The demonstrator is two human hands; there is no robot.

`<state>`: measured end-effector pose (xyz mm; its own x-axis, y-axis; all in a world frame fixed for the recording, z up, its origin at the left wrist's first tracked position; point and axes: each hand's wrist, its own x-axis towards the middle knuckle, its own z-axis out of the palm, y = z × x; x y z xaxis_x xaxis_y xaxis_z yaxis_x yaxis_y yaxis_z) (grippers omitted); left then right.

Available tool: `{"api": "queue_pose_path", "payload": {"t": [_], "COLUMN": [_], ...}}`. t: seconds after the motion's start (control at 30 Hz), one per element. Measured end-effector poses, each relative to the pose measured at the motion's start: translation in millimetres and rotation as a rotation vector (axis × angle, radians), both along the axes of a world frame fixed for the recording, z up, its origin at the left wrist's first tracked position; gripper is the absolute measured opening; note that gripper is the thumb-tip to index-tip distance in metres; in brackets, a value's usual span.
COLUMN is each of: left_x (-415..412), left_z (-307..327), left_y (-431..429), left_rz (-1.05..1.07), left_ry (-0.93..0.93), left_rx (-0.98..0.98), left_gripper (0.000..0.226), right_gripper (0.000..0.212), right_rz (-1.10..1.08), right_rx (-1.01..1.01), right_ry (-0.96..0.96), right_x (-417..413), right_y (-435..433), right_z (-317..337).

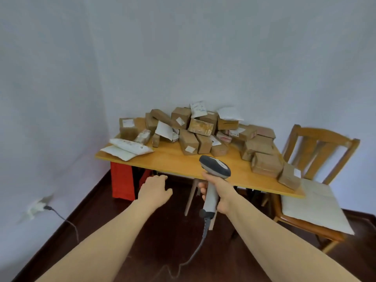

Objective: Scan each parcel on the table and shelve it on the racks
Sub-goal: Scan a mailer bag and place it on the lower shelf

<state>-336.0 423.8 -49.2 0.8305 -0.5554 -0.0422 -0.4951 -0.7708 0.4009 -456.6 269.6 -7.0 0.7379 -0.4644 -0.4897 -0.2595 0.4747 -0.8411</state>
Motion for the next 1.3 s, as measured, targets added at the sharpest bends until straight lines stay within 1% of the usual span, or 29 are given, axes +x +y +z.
{"api": "queue_pose_path", "payload": {"t": [0.1,0.2,0.3,0.43,0.53,0.63,0.77,0.8,0.83,0.9,0.93,1.0,1.03,1.1,1.13,1.2,1.27,1.3], "left_x": [36,64,94,136,166,201,242,253,263,292,309,343,361,391,403,428,448,460], "left_z": [-4,-12,-28,-46,-51,-59,-71,-75,-77,-85,-90,-97,-103,-113,-116,-127,-138,-147], "left_y": [-42,-78,-107,-127,-130,-127,-111,-108,-104,-99,-97,-94,-93,-91,-89,-87,-85,-84], "left_rz": [-0.025,-0.051,-0.052,0.015,0.149,0.336,0.564,0.628,0.686,0.809,0.873,0.964,1.008,1.055,1.077,1.147,1.219,1.249], "left_ry": [0.036,0.075,0.119,0.163,0.23,0.314,0.385,0.411,0.435,0.475,0.5,0.534,0.536,0.566,0.592,0.653,0.704,0.724], "left_rx": [-0.035,-0.028,0.003,0.047,-0.011,-0.066,-0.151,-0.176,-0.218,-0.321,-0.399,-0.525,-0.577,-0.65,-0.674,-0.715,-0.711,-0.7], "left_gripper": [0.053,0.049,0.053,0.057,0.056,0.053,0.059,0.058,0.049,0.011,0.02,0.028,0.038,0.049,0.055,0.073,0.092,0.099], "right_gripper": [0.021,0.026,0.023,0.016,0.014,0.014,0.013,0.013,0.012,0.01,0.008,0.007,0.007,0.007,0.007,0.008,0.008,0.009], "right_rz": [-0.077,-0.112,-0.132,-0.056,0.032,0.143,0.232,0.248,0.265,0.288,0.289,0.273,0.265,0.249,0.237,0.22,0.207,0.203], "right_rx": [0.027,0.049,0.074,0.084,0.106,0.109,0.123,0.124,0.127,0.139,0.138,0.135,0.137,0.134,0.128,0.114,0.106,0.099], "right_ry": [0.028,0.078,0.099,0.125,0.127,0.162,0.194,0.207,0.219,0.235,0.243,0.273,0.284,0.306,0.317,0.32,0.316,0.321], "right_x": [24,44,73,129,179,226,275,288,299,323,336,358,369,391,402,422,437,442], "right_y": [-38,-72,-102,-134,-150,-158,-157,-156,-154,-151,-151,-149,-148,-148,-147,-146,-145,-145], "right_z": [-5,-18,-33,-51,-59,-65,-73,-77,-80,-87,-91,-99,-102,-110,-113,-118,-122,-124]}}
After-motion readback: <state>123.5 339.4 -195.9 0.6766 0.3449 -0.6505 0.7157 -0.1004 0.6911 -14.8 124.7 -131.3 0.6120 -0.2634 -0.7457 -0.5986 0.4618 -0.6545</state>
